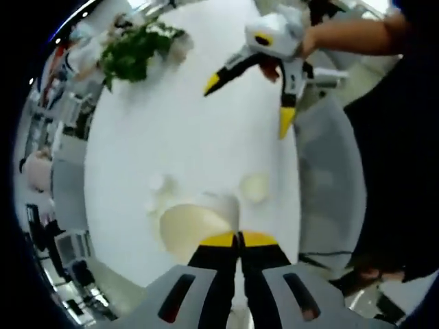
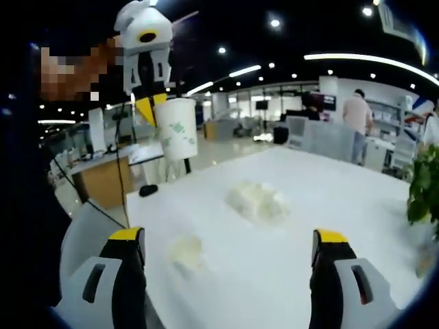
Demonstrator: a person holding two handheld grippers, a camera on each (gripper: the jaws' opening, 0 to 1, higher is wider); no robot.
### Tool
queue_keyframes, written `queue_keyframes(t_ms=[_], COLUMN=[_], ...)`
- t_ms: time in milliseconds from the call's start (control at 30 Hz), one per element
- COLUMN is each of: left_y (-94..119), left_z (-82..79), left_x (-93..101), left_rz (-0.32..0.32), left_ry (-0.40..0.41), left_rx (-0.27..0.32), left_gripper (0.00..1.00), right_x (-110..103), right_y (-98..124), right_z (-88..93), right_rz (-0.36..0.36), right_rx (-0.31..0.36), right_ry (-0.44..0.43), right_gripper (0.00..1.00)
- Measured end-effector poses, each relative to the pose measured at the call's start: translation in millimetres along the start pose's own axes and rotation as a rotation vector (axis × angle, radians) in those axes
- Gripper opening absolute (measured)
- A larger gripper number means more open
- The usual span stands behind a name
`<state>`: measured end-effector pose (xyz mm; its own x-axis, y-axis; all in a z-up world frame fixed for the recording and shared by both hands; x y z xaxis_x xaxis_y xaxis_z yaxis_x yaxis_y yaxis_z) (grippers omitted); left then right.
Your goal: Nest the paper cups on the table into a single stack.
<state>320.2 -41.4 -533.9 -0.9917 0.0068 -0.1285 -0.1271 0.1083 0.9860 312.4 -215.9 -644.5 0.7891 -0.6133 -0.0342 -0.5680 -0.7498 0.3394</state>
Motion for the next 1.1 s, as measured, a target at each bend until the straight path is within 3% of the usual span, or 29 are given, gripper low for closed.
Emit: queue_keyframes(t_ms=[400,700,1100], left_y=[-0.4,-3.9,-8.7], left_z=[-12.4,-8.7,-15.6], left_x=[9.8,14.3,19.6], left_rz=[0.026,0.028,0.038], left_ry=[-0.010,0.033,0.036], left_rx=[-0.074,-0.115,-0.114], left_gripper=[0.00,0.00,0.00], right_x=[-0.6,-0.5,-0.7], right_y=[5.5,8.0,16.4], right_z=[9.6,8.8,14.4], right_rz=[0.007,0.011,0.002], right_rx=[-0.004,0.015,-0.011], right_ry=[-0.030,-0.032,0.061], right_gripper=[1.00,1.00,1.00])
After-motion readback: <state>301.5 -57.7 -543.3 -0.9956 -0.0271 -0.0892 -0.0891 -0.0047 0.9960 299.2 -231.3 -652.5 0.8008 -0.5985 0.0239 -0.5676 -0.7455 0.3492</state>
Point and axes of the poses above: the point that each gripper's makers call its tool centre point, and the gripper's own axes: y roughly backward along the fingers, x roughly to its right, z roughly out of its underside, the point moved 4 cm from there along y, roughly backward along the fingers, and after that the axes turned 2 degrees about y, right-handed, at the moved point
